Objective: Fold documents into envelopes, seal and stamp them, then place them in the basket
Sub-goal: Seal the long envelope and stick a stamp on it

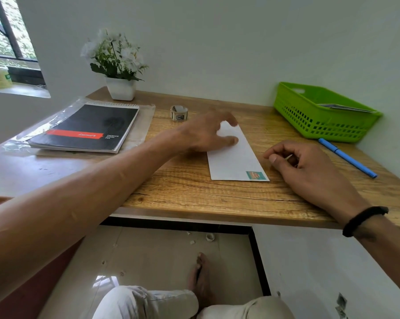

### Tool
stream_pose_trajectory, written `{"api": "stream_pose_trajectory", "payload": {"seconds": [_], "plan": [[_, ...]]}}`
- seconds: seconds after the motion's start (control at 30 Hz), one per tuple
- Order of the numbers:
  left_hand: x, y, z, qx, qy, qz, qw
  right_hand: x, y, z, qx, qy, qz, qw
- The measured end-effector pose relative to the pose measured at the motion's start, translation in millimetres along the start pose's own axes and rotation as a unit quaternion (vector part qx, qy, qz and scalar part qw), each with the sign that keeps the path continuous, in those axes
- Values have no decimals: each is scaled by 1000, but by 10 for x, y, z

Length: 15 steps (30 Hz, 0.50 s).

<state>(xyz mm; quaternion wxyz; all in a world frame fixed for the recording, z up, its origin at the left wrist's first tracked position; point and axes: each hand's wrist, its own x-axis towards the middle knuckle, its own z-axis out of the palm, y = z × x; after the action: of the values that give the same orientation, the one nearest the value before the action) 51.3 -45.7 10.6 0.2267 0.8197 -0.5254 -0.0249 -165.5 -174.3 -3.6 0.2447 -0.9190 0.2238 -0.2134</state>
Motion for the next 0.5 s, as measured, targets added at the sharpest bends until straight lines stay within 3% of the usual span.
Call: {"api": "stream_pose_trajectory", "payload": {"seconds": [0.1, 0.27, 0.5], "plan": [[-2, -19, 6, -43, 83, -59, 994, 51, -6, 2, -31, 0, -2, 1000], [-19, 120, 9, -206, 119, -130, 963, 118, -5, 25, -65, -22, -21, 997], [-3, 173, -26, -460, 125, -199, 856, 147, 73, 28, -59, -45, -39, 997]]}}
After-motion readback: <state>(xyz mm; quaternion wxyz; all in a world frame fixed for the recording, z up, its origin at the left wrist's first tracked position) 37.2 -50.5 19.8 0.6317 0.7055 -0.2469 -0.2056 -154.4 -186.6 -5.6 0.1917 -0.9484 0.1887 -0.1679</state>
